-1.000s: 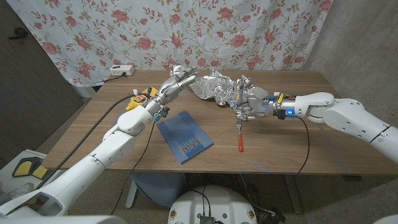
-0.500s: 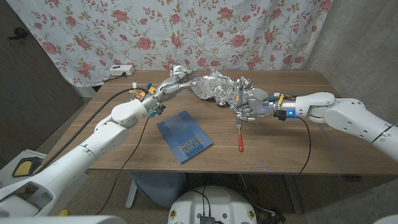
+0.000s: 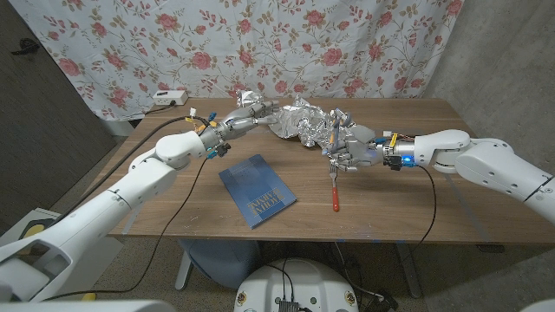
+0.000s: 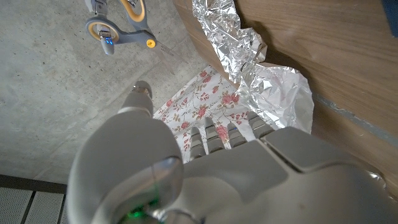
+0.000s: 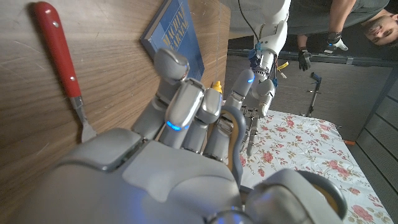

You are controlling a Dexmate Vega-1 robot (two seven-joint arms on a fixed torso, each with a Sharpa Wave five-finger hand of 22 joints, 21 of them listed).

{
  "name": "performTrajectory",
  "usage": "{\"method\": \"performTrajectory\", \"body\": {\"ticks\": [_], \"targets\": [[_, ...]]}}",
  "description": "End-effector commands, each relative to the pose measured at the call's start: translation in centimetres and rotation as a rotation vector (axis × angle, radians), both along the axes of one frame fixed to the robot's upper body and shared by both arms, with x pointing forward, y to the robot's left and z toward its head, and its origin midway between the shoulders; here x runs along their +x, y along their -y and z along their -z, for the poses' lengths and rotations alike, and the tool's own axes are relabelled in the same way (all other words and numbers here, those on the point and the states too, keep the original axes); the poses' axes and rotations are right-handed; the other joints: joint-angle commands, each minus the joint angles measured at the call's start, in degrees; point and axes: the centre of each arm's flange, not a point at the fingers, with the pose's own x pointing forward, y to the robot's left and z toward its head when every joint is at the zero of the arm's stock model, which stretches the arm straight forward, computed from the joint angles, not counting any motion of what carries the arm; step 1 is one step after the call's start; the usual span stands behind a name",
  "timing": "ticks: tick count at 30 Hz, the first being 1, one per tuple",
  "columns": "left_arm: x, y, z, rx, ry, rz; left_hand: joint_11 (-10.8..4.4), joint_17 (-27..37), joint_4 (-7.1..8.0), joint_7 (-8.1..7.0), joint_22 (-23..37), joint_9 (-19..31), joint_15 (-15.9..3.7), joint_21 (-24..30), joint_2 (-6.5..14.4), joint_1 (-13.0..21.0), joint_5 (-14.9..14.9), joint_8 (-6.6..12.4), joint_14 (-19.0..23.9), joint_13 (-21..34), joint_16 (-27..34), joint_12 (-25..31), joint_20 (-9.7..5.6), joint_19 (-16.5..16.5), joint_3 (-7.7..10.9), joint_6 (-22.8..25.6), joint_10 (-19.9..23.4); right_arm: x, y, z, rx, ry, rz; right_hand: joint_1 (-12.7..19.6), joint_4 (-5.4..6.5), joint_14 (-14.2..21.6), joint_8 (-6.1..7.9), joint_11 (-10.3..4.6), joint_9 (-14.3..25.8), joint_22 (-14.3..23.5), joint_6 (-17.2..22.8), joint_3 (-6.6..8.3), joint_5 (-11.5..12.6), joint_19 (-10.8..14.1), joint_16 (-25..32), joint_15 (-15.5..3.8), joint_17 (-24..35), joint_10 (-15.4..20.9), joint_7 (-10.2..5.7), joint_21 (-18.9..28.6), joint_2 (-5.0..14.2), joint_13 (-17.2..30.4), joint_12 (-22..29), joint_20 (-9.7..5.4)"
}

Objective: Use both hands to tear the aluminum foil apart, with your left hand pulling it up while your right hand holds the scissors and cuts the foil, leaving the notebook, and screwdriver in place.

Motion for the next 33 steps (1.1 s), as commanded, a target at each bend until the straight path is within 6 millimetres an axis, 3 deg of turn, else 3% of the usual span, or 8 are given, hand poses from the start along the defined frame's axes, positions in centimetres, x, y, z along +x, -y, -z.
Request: {"method": "performTrajectory", "body": {"ticks": [1, 10, 15, 20, 33], "targets": [[0.7, 0.9, -0.1, 0.072, -0.005, -0.096, -0.01, -0.04, 0.03, 0.00, 0.08, 0.03, 0.03, 0.45, 0.00, -0.74, -0.33, 0.34, -0.14, -0.03, 0.45, 0.46, 0.17, 0.43, -0.36, -0.02, 0.74, -0.2, -0.2, 0.3, -0.019, -0.002, -0.009, 0.30, -0.55, -0.63, -0.30, -1.69, 0.22, 0.52, -0.40, -0.04, 0.46, 0.60, 0.32, -0.57, 0.25, 1.44, 9.78, -0.02, 0.40, 0.01, 0.23, 0.06], [1.4, 1.5, 0.2, 0.098, -0.004, -0.111, -0.13, -0.10, 0.04, 0.08, 0.08, 0.03, -0.06, 0.56, 0.03, -1.01, -0.45, 0.59, -0.04, -0.31, 0.53, 0.78, -0.02, 0.62, -0.40, 0.44, 1.26, -0.3, -0.2, 0.4, -0.023, -0.004, -0.011, 0.35, -0.56, -0.66, -0.50, -1.74, 0.47, -0.37, -0.17, 0.01, 0.65, 1.01, 0.31, -0.57, 0.24, 1.55, 9.73, -0.99, 0.80, 0.01, 0.23, -0.01], [1.7, 1.7, 0.1, 0.133, 0.013, -0.119, 0.00, -0.16, -0.08, 0.35, 0.06, 0.03, -0.67, 0.68, 0.13, -1.00, -0.50, 0.69, -0.03, -0.55, 0.55, 1.07, -1.46, 0.93, -0.32, 0.69, 1.83, -0.5, -0.4, 0.5, -0.032, -0.008, -0.023, 0.38, -0.56, -0.67, -0.47, -1.75, 0.62, -0.40, -0.18, 0.03, 0.66, 1.04, 0.30, -0.57, 0.24, 1.61, 9.69, -1.07, 0.88, 0.01, 0.24, -0.03], [1.9, 2.1, -0.2, 0.177, 0.043, -0.079, 0.05, -0.22, -0.38, -0.25, 0.03, 0.02, -0.63, 0.58, 0.58, -0.45, -0.41, 0.75, -0.30, -0.76, 0.46, 0.97, -1.48, 0.72, 0.08, 0.82, 1.47, -0.6, -0.4, 0.5, -0.033, -0.008, -0.027, 0.46, -0.59, -0.72, -0.53, -1.68, 0.90, 0.46, -0.25, 0.08, 0.70, 0.79, 0.30, -0.56, 0.24, 1.63, 9.91, -0.85, 1.15, 0.03, 0.24, 0.11], [2.1, 2.8, -0.7, 0.243, 0.129, -0.191, -0.51, -0.29, -0.85, -0.64, -0.02, 0.02, -1.20, 0.72, 1.02, 0.39, -0.40, 0.78, -0.13, -1.16, 0.56, 0.91, -1.77, 1.17, 0.62, 0.88, 1.08, -0.9, -0.6, 0.3, -0.046, -0.004, -0.035, 0.57, -0.62, -0.84, -0.67, -1.63, 1.10, -0.30, -0.33, 0.13, 0.71, 1.12, 0.28, -0.57, 0.23, 1.57, 9.86, -1.48, 1.48, 0.03, 0.23, 0.06]]}}
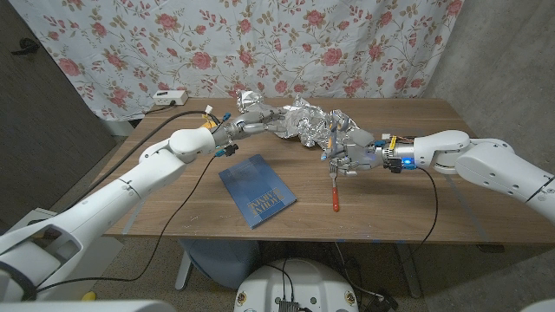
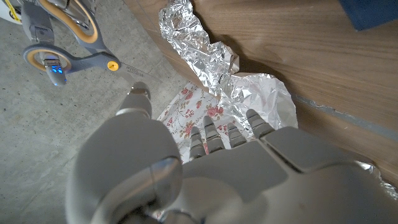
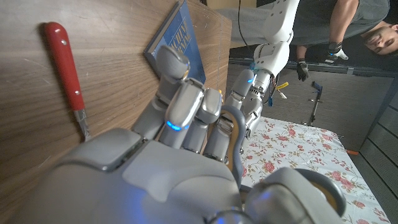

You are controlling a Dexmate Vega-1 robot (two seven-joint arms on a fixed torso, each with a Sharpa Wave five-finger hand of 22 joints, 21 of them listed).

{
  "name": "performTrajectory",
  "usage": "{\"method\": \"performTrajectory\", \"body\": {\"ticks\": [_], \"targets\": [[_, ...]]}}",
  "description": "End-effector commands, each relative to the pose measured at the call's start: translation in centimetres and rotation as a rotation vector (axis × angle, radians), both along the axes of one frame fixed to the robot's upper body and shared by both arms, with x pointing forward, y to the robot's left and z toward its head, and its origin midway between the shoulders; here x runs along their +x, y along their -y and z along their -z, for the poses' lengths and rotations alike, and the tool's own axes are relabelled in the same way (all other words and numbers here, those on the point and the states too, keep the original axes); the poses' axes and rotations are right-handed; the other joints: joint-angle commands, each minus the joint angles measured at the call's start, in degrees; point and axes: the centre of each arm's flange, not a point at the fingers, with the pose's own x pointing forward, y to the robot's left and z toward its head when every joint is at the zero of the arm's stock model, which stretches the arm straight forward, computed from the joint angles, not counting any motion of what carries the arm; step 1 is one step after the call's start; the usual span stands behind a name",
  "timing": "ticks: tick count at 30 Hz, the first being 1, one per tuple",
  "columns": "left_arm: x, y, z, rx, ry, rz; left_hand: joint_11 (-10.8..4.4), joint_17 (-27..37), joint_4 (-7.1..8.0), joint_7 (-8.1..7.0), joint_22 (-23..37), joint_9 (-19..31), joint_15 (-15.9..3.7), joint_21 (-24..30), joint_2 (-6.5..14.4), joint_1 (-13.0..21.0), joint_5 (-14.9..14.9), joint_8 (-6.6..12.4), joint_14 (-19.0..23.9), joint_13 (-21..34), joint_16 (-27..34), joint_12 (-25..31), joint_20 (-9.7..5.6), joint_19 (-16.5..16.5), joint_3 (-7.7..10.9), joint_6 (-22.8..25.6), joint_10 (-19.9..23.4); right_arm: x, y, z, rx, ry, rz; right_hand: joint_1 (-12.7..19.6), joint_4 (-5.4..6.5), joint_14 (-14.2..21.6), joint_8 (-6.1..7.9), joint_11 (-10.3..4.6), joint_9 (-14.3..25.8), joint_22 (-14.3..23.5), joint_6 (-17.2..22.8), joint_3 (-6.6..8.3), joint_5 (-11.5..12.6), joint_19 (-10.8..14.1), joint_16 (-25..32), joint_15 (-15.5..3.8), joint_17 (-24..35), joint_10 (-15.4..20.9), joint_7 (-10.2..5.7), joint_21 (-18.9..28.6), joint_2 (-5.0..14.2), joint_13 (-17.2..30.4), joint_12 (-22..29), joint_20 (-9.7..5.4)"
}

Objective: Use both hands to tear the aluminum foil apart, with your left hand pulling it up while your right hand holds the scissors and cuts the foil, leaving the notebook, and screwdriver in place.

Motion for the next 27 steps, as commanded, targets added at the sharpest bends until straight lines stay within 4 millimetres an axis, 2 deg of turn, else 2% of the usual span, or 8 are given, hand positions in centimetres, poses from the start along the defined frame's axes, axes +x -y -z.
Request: {"method": "performTrajectory", "body": {"ticks": [1, 9, 11, 14, 17, 19, 27], "targets": [[0.3, 0.7, -0.5, 0.069, 0.083, -0.083, -0.51, -0.03, -0.44, -0.62, -0.03, 0.02, -0.82, 0.47, 0.21, 0.52, -0.11, 0.29, 0.08, -0.09, 0.60, 0.28, -0.16, 0.34, 0.19, 0.26, -0.12, -0.3, -0.2, -0.2, -0.012, 0.001, -0.005, 0.04, -0.40, -0.84, -0.20, -1.73, 0.30, 0.21, -0.32, -0.09, 0.31, 0.71, 0.28, -0.57, 0.23, 1.47, 9.89, -0.08, 0.54, 0.03, 0.34, 0.09], [1.1, 0.7, -0.4, 0.123, 0.128, -0.155, -0.52, -0.04, -0.43, -0.66, -0.04, 0.01, -0.93, 0.51, 0.03, 0.41, -0.24, 0.30, 0.28, -0.28, 0.66, 0.29, -0.26, 0.55, 0.10, 0.37, -0.22, -0.4, -0.3, -0.3, -0.015, 0.002, -0.011, 0.19, -0.47, -0.85, -0.27, -1.75, 0.47, 0.22, -0.28, -0.06, 0.28, 0.82, 0.29, -0.57, 0.23, 1.47, 9.76, -0.25, 0.80, 0.02, 0.34, 0.15], [1.2, 0.8, -0.4, 0.139, 0.151, -0.171, -0.03, -0.04, -0.36, -0.39, -0.04, 0.01, -0.72, 0.52, -0.08, 0.24, -0.36, 0.23, 0.33, -0.37, 0.66, 0.11, -0.02, 0.63, 0.01, 0.22, -0.75, -0.4, -0.3, -0.2, -0.015, 0.000, -0.010, 0.22, -0.49, -0.84, -0.25, -1.75, 0.52, 0.20, -0.20, -0.05, 0.27, 0.80, 0.29, -0.57, 0.23, 1.47, 9.75, -0.31, 0.84, 0.02, 0.34, 0.10], [1.2, 1.2, -0.5, 0.184, 0.193, -0.201, 0.39, -0.04, -0.21, -0.09, -0.04, 0.03, -1.29, 0.71, -0.08, -0.06, -0.68, 0.18, 1.04, -0.65, 0.85, -0.68, -0.01, 1.32, -0.11, 0.17, -3.21, -0.4, -0.3, -0.2, -0.014, 0.000, -0.009, 0.28, -0.51, -0.83, -0.23, -1.77, 0.65, 0.13, -0.24, -0.04, 0.26, 0.78, 0.30, -0.57, 0.23, 1.48, 9.79, -0.42, 0.90, 0.02, 0.34, 0.11], [1.5, 1.6, -0.5, 0.219, 0.206, -0.211, 1.66, -0.10, -0.21, -0.28, -0.06, 0.04, -1.65, 0.70, 0.04, -0.09, -0.97, 0.15, 0.71, -1.31, 0.53, -1.68, -0.07, 1.77, -0.10, 0.26, -7.30, -0.5, -0.3, -0.2, -0.016, 0.001, -0.012, 0.33, -0.55, -0.82, -0.23, -1.77, 0.79, 0.29, -0.24, -0.06, 0.22, 0.82, 0.30, -0.57, 0.23, 1.47, 9.84, -0.40, 0.91, 0.02, 0.34, 0.15], [1.9, 1.7, -0.6, 0.240, 0.207, -0.218, 1.57, -0.12, -0.25, -0.71, -0.06, 0.04, -1.87, 0.73, 0.03, -0.05, -1.01, 0.06, 0.71, -1.46, 0.51, -1.56, -0.33, 1.93, -0.09, 0.06, -7.45, -0.5, -0.4, -0.2, -0.016, -0.003, -0.011, 0.38, -0.59, -0.81, -0.33, -1.74, 0.67, -0.10, -0.09, -0.07, 0.19, 0.92, 0.30, -0.57, 0.24, 1.45, 9.92, -0.70, 0.94, 0.02, 0.33, 0.13], [3.0, 2.2, -0.9, 0.307, 0.230, -0.252, 1.47, -0.16, -0.43, -0.81, -0.08, 0.05, -2.05, 0.71, 0.07, 0.22, -1.06, -0.42, 0.72, -1.97, 0.46, -1.29, -0.78, 2.27, 0.03, -1.51, -8.01, -0.7, -0.4, 0.0, -0.012, -0.004, -0.013, 0.44, -0.62, -0.76, -0.61, -1.76, 0.85, 0.17, -0.18, -0.06, 0.06, 0.91, 0.30, -0.57, 0.23, 1.44, 9.84, -0.93, 1.14, 0.02, 0.33, 0.11]]}}
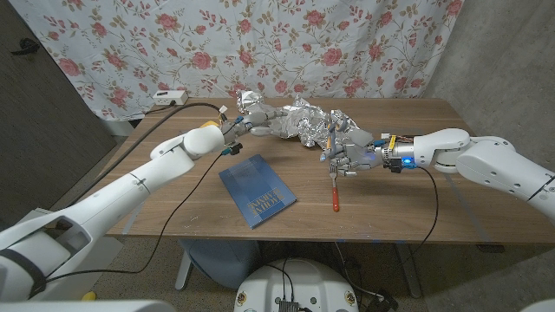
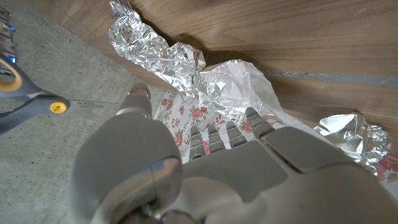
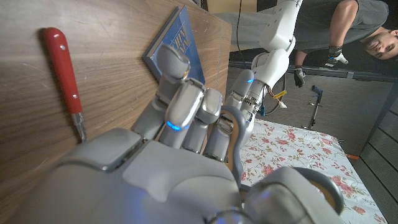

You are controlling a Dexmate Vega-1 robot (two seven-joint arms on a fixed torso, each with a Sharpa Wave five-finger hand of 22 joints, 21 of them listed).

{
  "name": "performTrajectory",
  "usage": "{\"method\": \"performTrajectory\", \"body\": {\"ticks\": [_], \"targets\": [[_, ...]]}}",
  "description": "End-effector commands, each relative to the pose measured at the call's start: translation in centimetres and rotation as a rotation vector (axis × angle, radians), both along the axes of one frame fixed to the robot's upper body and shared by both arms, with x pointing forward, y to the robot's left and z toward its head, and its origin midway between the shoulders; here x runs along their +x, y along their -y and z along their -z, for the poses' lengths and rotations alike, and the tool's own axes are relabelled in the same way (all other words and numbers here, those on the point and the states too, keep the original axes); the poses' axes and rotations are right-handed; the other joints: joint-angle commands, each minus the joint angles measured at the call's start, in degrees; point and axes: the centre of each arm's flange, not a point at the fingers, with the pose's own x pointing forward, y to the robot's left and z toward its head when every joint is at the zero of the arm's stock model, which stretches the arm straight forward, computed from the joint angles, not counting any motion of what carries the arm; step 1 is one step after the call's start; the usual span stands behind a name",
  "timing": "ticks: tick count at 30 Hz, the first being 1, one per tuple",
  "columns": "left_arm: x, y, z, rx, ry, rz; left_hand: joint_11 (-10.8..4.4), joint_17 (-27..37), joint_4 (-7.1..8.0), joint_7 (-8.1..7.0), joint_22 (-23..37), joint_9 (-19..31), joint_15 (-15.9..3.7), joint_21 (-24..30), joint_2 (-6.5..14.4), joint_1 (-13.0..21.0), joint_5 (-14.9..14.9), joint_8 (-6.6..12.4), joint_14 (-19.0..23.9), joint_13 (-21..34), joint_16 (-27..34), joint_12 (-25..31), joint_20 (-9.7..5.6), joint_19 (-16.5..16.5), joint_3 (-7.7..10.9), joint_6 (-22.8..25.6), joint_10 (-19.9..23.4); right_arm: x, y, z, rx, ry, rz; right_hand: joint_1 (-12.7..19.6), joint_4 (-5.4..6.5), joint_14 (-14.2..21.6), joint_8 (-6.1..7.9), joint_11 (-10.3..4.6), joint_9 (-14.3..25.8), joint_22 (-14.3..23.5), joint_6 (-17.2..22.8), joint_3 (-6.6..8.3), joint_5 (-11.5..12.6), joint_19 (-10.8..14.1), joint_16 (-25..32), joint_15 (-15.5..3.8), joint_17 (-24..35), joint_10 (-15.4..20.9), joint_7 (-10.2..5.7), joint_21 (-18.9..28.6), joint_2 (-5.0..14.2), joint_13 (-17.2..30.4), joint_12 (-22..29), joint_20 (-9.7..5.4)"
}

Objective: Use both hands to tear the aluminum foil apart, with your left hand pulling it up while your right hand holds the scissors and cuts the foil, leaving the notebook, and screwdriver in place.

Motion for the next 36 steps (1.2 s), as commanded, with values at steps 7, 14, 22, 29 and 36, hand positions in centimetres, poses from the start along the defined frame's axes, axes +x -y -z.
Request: {"method": "performTrajectory", "body": {"ticks": [7, 14, 22, 29, 36], "targets": [[2.5, 1.8, -1.2, 0.179, 0.078, -0.100, -0.20, 0.10, -0.78, -0.28, -0.01, 0.06, -0.53, 0.28, 0.55, 1.08, 0.16, -0.03, -0.20, -0.51, 0.04, 0.72, -0.20, 0.76, 0.53, -1.19, 0.17, -0.2, -0.1, 0.3, 0.007, -0.010, -0.006, 0.14, -0.38, -0.75, -0.18, -1.78, 0.32, 0.11, -0.13, -0.30, 0.04, 0.62, 0.30, -0.57, 0.23, 1.43, 9.81, -0.18, 0.41, 0.02, 0.23, 0.00], [2.7, 2.3, -1.7, 0.178, 0.078, -0.082, -1.73, 0.08, -1.50, -0.33, -0.03, 0.06, -2.44, 0.47, 0.63, 3.41, 0.53, 0.41, 3.38, -1.46, 1.01, 2.38, -1.31, 2.29, 1.53, -1.08, 3.86, -0.2, -0.1, 0.4, 0.013, -0.016, -0.008, 0.29, -0.43, -0.74, -0.24, -1.78, 0.35, 0.13, -0.03, -0.23, 0.00, 0.69, 0.30, -0.57, 0.23, 1.45, 9.80, -0.27, 0.59, 0.02, 0.23, 0.08], [2.9, 3.0, -2.4, 0.245, 0.142, -0.153, -2.53, 0.16, -1.17, 0.34, 0.01, 0.08, -2.71, 0.47, 0.29, 3.67, 0.54, 1.30, 5.37, -1.86, 1.24, 3.73, -1.46, 3.06, 1.50, 1.36, 7.47, -0.2, -0.1, 0.4, 0.013, -0.014, -0.011, 0.55, -0.55, -0.78, -0.42, -1.77, 0.14, 0.05, 0.06, -0.18, -0.05, 0.69, 0.30, -0.56, 0.23, 1.45, 9.84, -0.46, 0.67, 0.02, 0.24, 0.04], [3.0, 3.0, -2.6, 0.274, 0.172, -0.213, -2.95, 0.24, -0.75, 0.51, 0.09, 0.12, -3.10, 1.12, 0.13, 3.32, 0.51, 1.87, 7.05, -2.09, 1.45, 4.25, -1.77, 5.47, 1.26, 3.78, 9.13, -0.2, 0.0, 0.3, 0.015, -0.015, -0.013, 0.72, -0.61, -0.78, -0.41, -1.76, 0.52, 0.14, -0.01, -0.15, -0.16, 0.73, 0.29, -0.57, 0.23, 1.41, 9.89, -0.61, 0.85, 0.02, 0.23, 0.09], [3.4, 3.2, -2.8, 0.319, 0.189, -0.254, -3.36, 0.26, -0.56, 0.32, 0.11, 0.12, -3.40, 1.01, -0.45, 2.76, 0.36, 2.00, 7.76, -2.21, 1.44, 4.60, -1.96, 5.71, 0.83, 4.82, 10.28, -0.1, -0.1, 0.1, 0.012, -0.018, -0.019, 0.83, -0.64, -0.77, -0.53, -1.78, 0.52, 0.13, 0.02, -0.11, -0.23, 0.78, 0.30, -0.56, 0.23, 1.44, 9.87, -0.74, 1.01, 0.02, 0.24, 0.08]]}}
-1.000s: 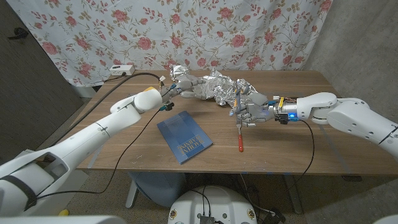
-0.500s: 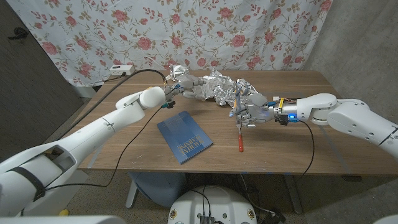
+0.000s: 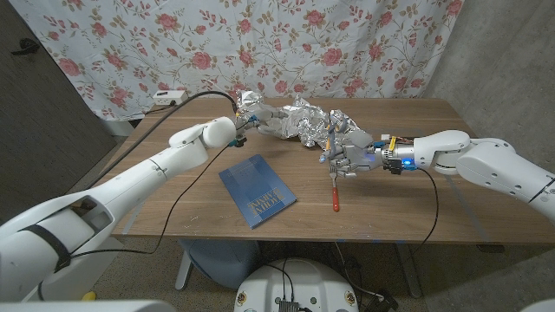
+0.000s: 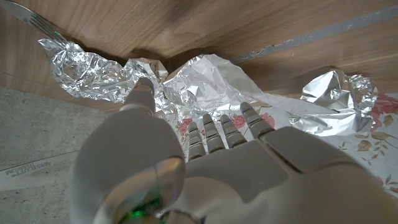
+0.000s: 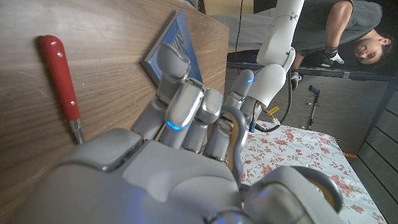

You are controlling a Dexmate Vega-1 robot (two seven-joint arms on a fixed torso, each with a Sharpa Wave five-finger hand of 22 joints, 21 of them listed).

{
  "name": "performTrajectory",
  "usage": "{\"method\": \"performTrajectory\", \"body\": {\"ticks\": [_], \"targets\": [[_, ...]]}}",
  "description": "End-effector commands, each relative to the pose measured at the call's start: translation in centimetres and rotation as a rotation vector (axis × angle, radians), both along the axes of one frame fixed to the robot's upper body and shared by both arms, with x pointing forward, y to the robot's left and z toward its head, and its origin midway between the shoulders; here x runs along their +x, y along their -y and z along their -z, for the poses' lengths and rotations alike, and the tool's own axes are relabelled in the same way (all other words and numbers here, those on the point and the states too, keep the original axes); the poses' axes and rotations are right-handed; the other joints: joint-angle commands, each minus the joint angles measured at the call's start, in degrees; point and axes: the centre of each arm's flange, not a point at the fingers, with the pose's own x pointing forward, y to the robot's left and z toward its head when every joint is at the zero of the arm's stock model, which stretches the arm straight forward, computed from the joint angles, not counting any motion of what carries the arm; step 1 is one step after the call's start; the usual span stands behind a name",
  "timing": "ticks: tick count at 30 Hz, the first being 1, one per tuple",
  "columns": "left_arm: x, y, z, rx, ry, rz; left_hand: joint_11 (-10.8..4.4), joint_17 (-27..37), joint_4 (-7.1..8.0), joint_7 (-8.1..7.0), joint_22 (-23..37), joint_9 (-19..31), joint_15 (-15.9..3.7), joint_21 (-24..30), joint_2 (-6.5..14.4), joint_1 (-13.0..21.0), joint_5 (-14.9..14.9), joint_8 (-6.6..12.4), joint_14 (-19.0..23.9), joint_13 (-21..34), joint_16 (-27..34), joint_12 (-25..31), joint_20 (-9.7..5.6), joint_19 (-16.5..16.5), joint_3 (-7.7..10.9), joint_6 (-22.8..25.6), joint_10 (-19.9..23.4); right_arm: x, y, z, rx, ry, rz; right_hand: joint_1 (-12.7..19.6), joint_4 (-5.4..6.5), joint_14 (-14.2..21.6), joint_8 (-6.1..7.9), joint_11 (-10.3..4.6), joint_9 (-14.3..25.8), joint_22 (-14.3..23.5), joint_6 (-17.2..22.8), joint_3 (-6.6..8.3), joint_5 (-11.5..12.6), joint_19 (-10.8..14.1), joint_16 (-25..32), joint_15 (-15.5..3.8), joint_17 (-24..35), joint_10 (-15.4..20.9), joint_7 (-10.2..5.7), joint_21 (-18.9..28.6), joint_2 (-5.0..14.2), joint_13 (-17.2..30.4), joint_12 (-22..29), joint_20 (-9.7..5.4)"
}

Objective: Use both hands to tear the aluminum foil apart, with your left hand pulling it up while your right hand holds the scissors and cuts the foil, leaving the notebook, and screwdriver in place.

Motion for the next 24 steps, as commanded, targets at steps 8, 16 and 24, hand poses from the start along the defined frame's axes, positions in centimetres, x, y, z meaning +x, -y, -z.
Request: {"method": "performTrajectory", "body": {"ticks": [8, 16, 24], "targets": [[1.0, 1.3, -0.6, 0.139, 0.067, -0.119, -0.36, 0.10, 0.49, 0.00, 0.15, 0.12, -0.16, -0.24, -1.09, -0.83, -0.04, 0.06, -0.02, -0.02, -0.18, 0.48, 0.24, 0.32, -0.44, 0.86, 1.34, 0.1, 0.0, -0.4, 0.000, -0.001, -0.011, 0.28, -0.23, -0.75, -0.47, -1.66, 0.44, -0.19, 0.10, -0.09, -0.38, 0.64, 0.29, -0.56, 0.23, 1.67, 9.88, -0.47, 0.49, 0.02, 0.35, 0.15], [1.6, 2.4, -0.3, 0.232, 0.105, -0.178, -0.96, 0.14, 0.86, -1.02, 0.16, 0.13, -0.20, -0.61, -1.86, -2.00, -0.34, -0.17, -0.53, -0.07, -0.51, 0.83, 0.37, -0.18, -1.13, 1.29, 2.56, 0.2, 0.2, -0.3, 0.006, 0.001, -0.013, 0.41, -0.27, -0.74, -0.60, -1.64, 0.49, 0.06, 0.12, -0.09, -0.48, 0.76, 0.28, -0.56, 0.22, 1.66, 9.83, -0.45, 0.58, 0.02, 0.35, 0.16], [2.0, 2.9, 0.4, 0.298, 0.146, -0.229, -0.82, 0.17, 1.10, -1.08, 0.16, 0.11, -0.16, -0.68, -2.12, -2.68, -0.42, -0.43, -0.56, -0.09, -0.54, 0.77, 0.39, -0.23, -1.47, 1.05, 2.64, 0.3, 0.1, -0.5, 0.008, -0.005, -0.017, 0.57, -0.31, -0.75, -0.72, -1.66, 0.44, 0.03, 0.34, -0.05, -0.58, 0.70, 0.28, -0.57, 0.22, 1.75, 9.71, -0.70, 0.78, 0.01, 0.34, 0.15]]}}
